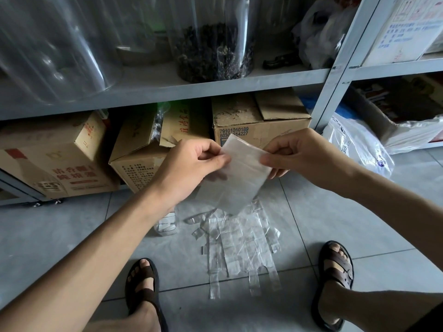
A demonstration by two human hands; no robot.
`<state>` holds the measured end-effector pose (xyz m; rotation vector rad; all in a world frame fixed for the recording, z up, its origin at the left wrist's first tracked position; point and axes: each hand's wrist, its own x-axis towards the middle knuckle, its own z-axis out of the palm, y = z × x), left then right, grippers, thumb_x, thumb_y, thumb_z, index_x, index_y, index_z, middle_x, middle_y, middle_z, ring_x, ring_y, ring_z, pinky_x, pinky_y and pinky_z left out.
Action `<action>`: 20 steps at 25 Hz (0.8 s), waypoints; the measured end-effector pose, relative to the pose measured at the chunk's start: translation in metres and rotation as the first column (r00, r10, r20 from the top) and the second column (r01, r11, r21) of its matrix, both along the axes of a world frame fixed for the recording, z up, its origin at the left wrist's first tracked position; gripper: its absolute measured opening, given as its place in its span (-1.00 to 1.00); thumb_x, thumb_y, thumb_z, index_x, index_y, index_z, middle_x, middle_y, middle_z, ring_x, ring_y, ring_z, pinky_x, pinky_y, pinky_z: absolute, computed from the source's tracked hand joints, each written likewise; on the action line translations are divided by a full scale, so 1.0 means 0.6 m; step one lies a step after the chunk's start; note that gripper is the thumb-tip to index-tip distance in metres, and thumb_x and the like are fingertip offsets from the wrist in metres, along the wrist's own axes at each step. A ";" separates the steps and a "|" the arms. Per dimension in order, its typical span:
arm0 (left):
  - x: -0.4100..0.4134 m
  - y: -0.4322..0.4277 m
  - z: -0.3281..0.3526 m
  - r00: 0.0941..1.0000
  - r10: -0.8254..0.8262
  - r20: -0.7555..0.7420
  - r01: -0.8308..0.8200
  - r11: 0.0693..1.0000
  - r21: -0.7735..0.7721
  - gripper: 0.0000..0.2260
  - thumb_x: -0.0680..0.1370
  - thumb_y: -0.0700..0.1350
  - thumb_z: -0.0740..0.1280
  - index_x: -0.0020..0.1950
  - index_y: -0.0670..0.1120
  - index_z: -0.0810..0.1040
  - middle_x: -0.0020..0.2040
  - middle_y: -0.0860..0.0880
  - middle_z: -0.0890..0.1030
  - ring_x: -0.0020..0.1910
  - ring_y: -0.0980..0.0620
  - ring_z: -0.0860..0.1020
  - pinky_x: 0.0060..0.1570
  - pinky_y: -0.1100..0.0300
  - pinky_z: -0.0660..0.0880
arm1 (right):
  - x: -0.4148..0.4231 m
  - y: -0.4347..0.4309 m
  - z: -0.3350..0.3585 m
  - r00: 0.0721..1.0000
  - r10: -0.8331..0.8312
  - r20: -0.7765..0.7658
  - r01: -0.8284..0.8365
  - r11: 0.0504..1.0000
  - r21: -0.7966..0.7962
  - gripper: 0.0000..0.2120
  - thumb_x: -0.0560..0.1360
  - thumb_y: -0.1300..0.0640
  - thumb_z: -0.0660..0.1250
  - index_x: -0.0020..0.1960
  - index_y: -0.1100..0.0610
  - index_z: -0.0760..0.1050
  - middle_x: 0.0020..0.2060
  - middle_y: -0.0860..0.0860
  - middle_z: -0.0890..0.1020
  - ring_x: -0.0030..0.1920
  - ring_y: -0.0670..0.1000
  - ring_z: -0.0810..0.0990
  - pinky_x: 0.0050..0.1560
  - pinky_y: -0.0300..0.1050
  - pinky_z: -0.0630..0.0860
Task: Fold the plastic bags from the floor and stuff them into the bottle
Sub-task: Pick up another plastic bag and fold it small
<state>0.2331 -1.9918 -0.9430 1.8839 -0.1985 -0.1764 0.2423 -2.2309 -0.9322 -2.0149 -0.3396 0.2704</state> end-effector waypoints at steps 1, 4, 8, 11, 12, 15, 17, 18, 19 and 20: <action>0.000 -0.001 0.002 1.000 -0.002 -0.016 0.002 1.000 -0.011 -0.96 0.54 -0.18 0.43 -0.10 -0.08 0.66 -0.20 -0.02 0.73 -0.23 0.10 0.67 -0.11 0.15 0.55 | 0.000 0.000 0.001 1.000 -0.015 0.003 0.015 1.000 0.006 -0.95 0.49 0.20 0.45 -0.12 0.17 0.68 -0.29 0.13 0.71 -0.25 0.07 0.68 -0.14 -0.17 0.61; -0.002 -0.003 0.008 1.000 -0.026 -0.008 0.026 0.999 -0.027 -0.93 0.54 -0.15 0.44 -0.02 -0.13 0.67 -0.12 -0.05 0.73 -0.19 0.07 0.68 -0.08 0.12 0.58 | -0.002 0.005 0.002 0.999 -0.015 0.041 0.016 0.999 -0.028 -0.95 0.48 0.19 0.47 -0.14 0.14 0.69 -0.33 0.07 0.71 -0.27 0.03 0.68 -0.17 -0.24 0.58; -0.004 -0.008 0.013 0.996 -0.019 0.091 0.019 1.000 -0.001 -0.89 0.58 -0.08 0.39 -0.02 -0.06 0.70 -0.07 0.01 0.73 -0.07 0.05 0.67 0.04 0.13 0.56 | -0.005 0.010 0.004 0.997 -0.004 0.081 0.009 0.998 -0.069 -0.96 0.47 0.16 0.49 -0.16 0.10 0.69 -0.34 0.00 0.71 -0.30 -0.05 0.67 -0.19 -0.30 0.55; -0.005 -0.008 0.015 0.994 0.020 0.108 -0.020 1.000 -0.002 -0.85 0.61 -0.09 0.36 0.00 -0.07 0.72 -0.08 0.02 0.73 0.00 -0.06 0.67 0.11 -0.02 0.56 | -0.006 0.011 0.005 0.996 -0.005 0.093 0.012 0.997 -0.075 -0.98 0.45 0.16 0.50 -0.15 0.10 0.70 -0.33 -0.02 0.71 -0.29 -0.05 0.68 -0.18 -0.31 0.55; -0.005 -0.009 0.016 0.994 0.029 0.104 -0.028 1.000 -0.008 -0.85 0.61 -0.10 0.35 0.01 -0.08 0.71 -0.08 0.01 0.73 -0.01 -0.07 0.67 0.10 -0.03 0.57 | -0.006 0.011 0.005 0.995 -0.007 0.096 0.014 0.997 -0.079 -0.98 0.45 0.16 0.51 -0.14 0.11 0.70 -0.33 -0.02 0.71 -0.29 -0.04 0.68 -0.17 -0.31 0.55; -0.007 -0.010 0.017 0.993 0.038 0.112 -0.036 0.999 -0.016 -0.85 0.61 -0.11 0.35 0.00 -0.09 0.71 -0.10 0.00 0.73 -0.05 -0.05 0.67 0.04 0.04 0.58 | -0.006 0.014 0.004 0.995 -0.005 0.096 0.013 0.996 -0.084 -0.97 0.45 0.17 0.51 -0.12 0.12 0.70 -0.33 -0.02 0.72 -0.29 -0.04 0.69 -0.17 -0.31 0.56; -0.006 -0.010 0.016 0.991 0.050 0.125 -0.048 0.999 -0.020 -0.85 0.62 -0.12 0.35 -0.01 -0.09 0.71 -0.10 -0.01 0.72 -0.09 -0.01 0.66 -0.01 0.10 0.57 | -0.005 0.017 0.004 0.995 0.001 0.098 0.007 0.996 -0.087 -0.98 0.45 0.17 0.50 -0.12 0.12 0.70 -0.33 -0.02 0.71 -0.28 -0.03 0.69 -0.17 -0.30 0.57; -0.005 -0.010 0.016 0.989 0.057 0.133 -0.055 0.998 -0.020 -0.85 0.62 -0.12 0.35 -0.02 -0.09 0.71 -0.10 -0.02 0.72 -0.11 0.03 0.65 -0.03 0.14 0.56 | -0.005 0.018 0.004 0.995 0.004 0.096 0.004 0.996 -0.088 -0.98 0.45 0.17 0.50 -0.13 0.12 0.70 -0.33 -0.02 0.71 -0.28 -0.03 0.69 -0.17 -0.30 0.56; -0.005 -0.010 0.015 0.988 0.063 0.140 -0.060 0.998 -0.020 -0.86 0.62 -0.13 0.35 -0.03 -0.09 0.71 -0.10 -0.02 0.72 -0.11 0.07 0.64 -0.04 0.17 0.54 | -0.004 0.018 0.004 0.996 0.008 0.092 0.001 0.996 -0.087 -0.99 0.45 0.17 0.50 -0.13 0.11 0.70 -0.33 -0.02 0.72 -0.28 -0.04 0.69 -0.18 -0.31 0.56; -0.004 -0.009 0.015 0.987 0.065 0.146 -0.063 0.998 -0.017 -0.86 0.61 -0.14 0.35 -0.04 -0.09 0.72 -0.10 -0.02 0.72 -0.11 0.07 0.64 -0.05 0.19 0.54 | -0.004 0.019 0.003 0.996 0.013 0.086 -0.006 0.996 -0.087 -0.99 0.45 0.17 0.50 -0.13 0.11 0.70 -0.32 -0.03 0.72 -0.29 -0.06 0.69 -0.18 -0.31 0.55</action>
